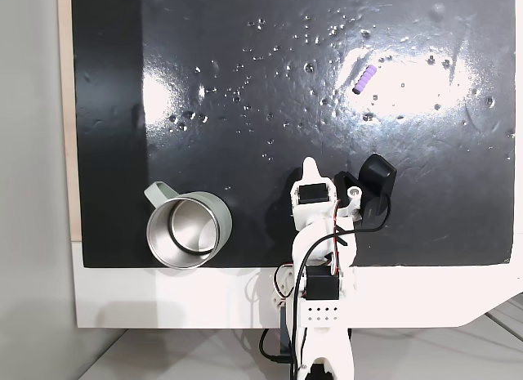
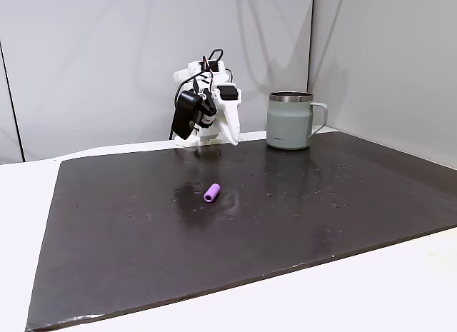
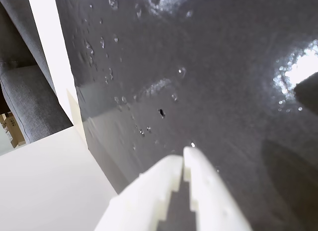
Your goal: Grasp a pengrip and put it in the cup.
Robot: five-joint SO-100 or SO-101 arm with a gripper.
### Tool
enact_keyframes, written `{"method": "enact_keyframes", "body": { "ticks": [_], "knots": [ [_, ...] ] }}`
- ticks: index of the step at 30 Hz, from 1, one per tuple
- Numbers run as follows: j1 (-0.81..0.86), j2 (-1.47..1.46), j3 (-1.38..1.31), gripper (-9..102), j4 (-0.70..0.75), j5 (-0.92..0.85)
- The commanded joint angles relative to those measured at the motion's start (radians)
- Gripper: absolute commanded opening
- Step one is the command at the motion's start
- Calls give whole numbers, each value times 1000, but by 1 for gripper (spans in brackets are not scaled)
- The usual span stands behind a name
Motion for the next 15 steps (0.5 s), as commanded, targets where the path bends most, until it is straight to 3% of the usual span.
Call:
{"method": "enact_keyframes", "body": {
  "ticks": [1,15],
  "knots": [
    [-17,12,-3,0,-43,-20],
    [-15,12,-9,0,-38,-14]
  ]
}}
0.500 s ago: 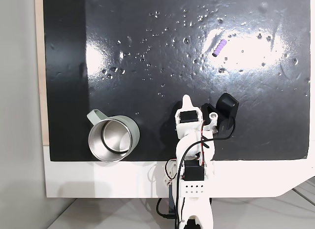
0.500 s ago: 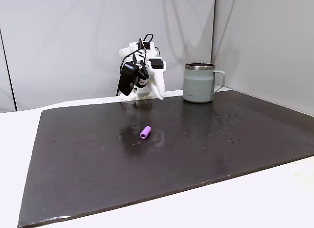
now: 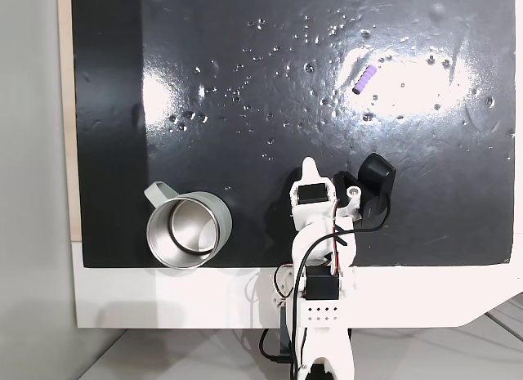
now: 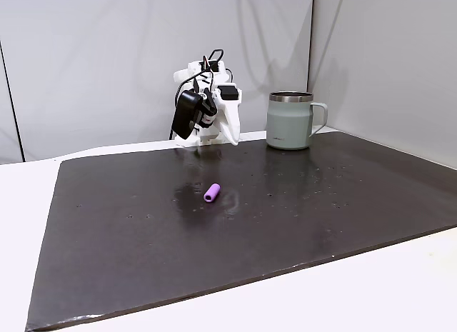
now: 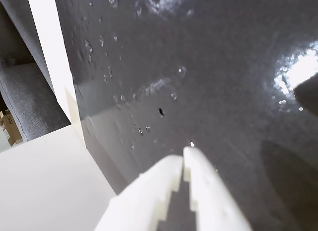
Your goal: Grasp a pengrip and put it in the cup.
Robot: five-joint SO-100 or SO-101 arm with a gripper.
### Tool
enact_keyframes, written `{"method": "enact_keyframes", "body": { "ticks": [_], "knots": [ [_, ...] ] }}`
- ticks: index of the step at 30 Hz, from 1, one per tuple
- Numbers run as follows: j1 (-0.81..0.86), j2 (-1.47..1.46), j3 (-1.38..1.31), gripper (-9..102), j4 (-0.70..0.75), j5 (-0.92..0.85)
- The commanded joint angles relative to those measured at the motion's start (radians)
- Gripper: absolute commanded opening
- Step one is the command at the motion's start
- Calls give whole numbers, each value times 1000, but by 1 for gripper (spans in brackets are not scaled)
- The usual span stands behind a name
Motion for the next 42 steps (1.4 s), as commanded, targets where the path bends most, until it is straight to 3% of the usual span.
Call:
{"method": "enact_keyframes", "body": {
  "ticks": [1,8,24,31,37,42],
  "knots": [
    [-2,12,-32,0,-20,-8],
    [-11,-173,-370,0,130,-183],
    [175,-913,-962,3,138,-466],
    [233,-1233,-1285,4,276,-503],
    [265,-1601,-1660,6,486,-566],
    [258,-1799,-1838,11,497,-649]
  ]
}}
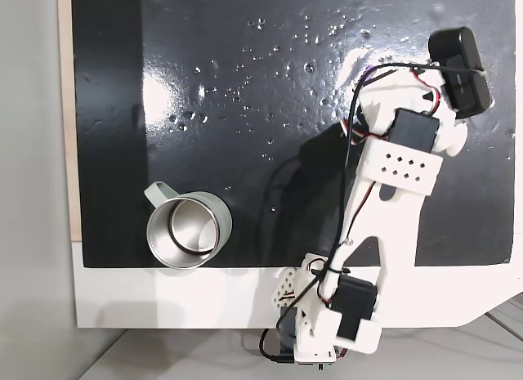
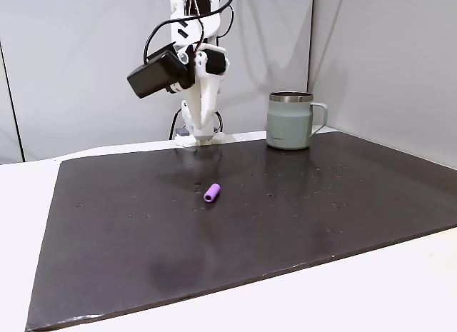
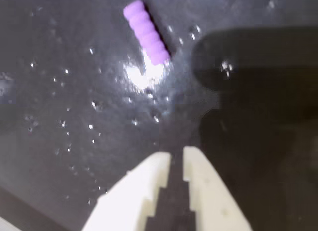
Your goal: Grasp a pengrip and put it in the cup.
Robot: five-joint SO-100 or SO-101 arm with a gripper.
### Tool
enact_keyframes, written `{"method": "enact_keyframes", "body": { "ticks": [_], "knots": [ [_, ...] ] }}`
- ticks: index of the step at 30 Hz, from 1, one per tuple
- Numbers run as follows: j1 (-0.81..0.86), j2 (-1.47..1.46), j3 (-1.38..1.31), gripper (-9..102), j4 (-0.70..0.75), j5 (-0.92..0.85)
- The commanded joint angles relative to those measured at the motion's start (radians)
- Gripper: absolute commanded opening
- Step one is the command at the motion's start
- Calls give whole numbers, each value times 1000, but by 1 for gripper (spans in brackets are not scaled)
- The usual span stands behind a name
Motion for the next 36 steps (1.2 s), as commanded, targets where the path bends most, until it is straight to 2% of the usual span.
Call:
{"method": "enact_keyframes", "body": {
  "ticks": [1,13,24,36],
  "knots": [
    [-9,-75,-144,13,11,-67],
    [-31,-250,-189,24,40,-273],
    [26,-360,-267,26,-11,-344],
    [21,-497,-377,26,-89,-342]
  ]
}}
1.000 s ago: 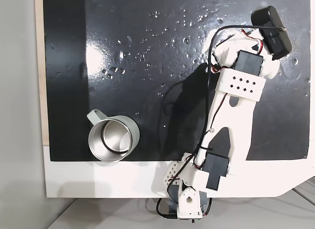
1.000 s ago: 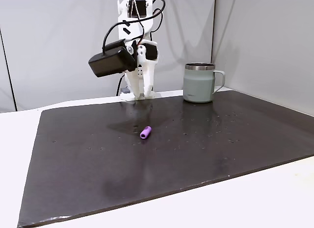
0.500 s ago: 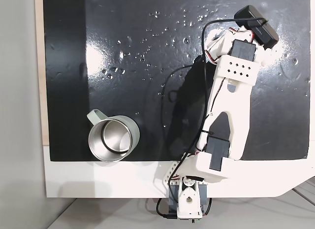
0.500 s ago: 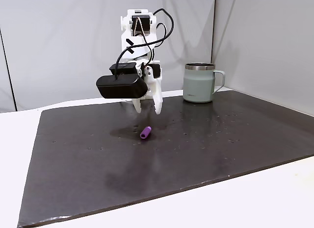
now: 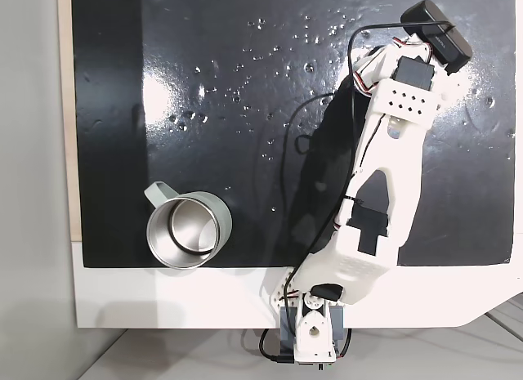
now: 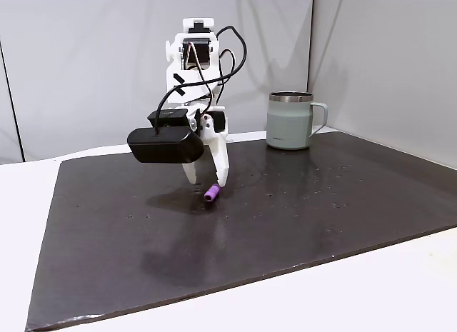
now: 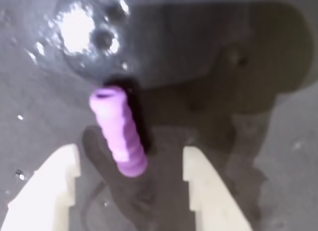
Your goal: Grasp a pengrip and put it in the cup.
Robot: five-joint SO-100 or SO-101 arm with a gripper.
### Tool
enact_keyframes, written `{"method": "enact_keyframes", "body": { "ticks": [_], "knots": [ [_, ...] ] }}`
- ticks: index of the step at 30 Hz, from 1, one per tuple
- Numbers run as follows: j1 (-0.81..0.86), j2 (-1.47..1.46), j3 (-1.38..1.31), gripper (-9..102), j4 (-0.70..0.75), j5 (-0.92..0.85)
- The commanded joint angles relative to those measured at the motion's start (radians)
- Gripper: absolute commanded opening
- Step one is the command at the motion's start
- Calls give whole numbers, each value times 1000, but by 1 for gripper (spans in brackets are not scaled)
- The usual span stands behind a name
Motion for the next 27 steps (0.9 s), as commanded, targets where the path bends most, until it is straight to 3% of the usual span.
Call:
{"method": "enact_keyframes", "body": {
  "ticks": [1,11,27],
  "knots": [
    [-6,0,-77,26,-43,-5],
    [-9,-83,-107,24,-91,-8],
    [-49,-81,-55,3,-71,-15]
  ]
}}
